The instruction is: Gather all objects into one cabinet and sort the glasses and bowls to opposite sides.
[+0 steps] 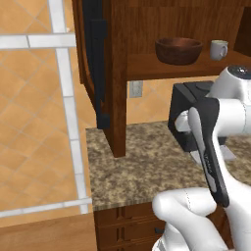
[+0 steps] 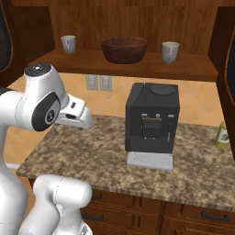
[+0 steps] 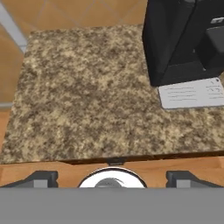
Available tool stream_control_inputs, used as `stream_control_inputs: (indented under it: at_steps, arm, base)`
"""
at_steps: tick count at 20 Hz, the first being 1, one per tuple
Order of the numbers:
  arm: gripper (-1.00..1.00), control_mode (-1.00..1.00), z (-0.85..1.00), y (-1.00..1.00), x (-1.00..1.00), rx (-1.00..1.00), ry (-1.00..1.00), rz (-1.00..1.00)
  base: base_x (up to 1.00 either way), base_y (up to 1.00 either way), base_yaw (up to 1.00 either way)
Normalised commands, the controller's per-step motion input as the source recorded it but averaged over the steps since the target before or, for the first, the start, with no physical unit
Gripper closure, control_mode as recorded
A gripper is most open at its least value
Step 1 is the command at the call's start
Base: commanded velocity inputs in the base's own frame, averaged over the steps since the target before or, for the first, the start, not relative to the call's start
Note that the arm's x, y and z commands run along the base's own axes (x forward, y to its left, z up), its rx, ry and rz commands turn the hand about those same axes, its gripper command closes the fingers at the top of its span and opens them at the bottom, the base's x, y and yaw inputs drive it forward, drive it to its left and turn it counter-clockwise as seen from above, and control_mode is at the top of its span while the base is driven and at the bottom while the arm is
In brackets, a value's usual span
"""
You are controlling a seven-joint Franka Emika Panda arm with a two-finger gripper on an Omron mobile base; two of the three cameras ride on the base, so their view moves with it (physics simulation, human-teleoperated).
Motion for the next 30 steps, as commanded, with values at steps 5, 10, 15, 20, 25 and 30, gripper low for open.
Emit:
stream_control_inputs:
  at_steps: [5, 10, 15, 20, 25, 30]
  arm:
    - [-1.00, -1.00, 0.57, 0.00, -0.37, 0.00, 0.00, -0.09]
    - [-1.00, -1.00, 0.33, 0.00, -0.41, 0.00, -0.02, 0.00]
    - [-1.00, -1.00, 0.11, 0.00, -0.53, 0.00, -0.06, 0.08]
    - [-1.00, -1.00, 0.00, 0.00, -0.46, -0.01, -0.10, 0.03]
    - [-1.00, -1.00, 0.05, 0.08, -0.13, -0.01, -0.08, 0.00]
    - [-1.00, -1.00, 0.02, 0.13, 0.00, 0.00, -0.04, 0.00]
  base:
    - [0.00, 0.00, 0.00]
    - [0.00, 0.00, 0.00]
    - [0.00, 0.00, 0.00]
    - [0.00, 0.00, 0.00]
    - [0.00, 0.00, 0.00]
    - [0.00, 0.00, 0.00]
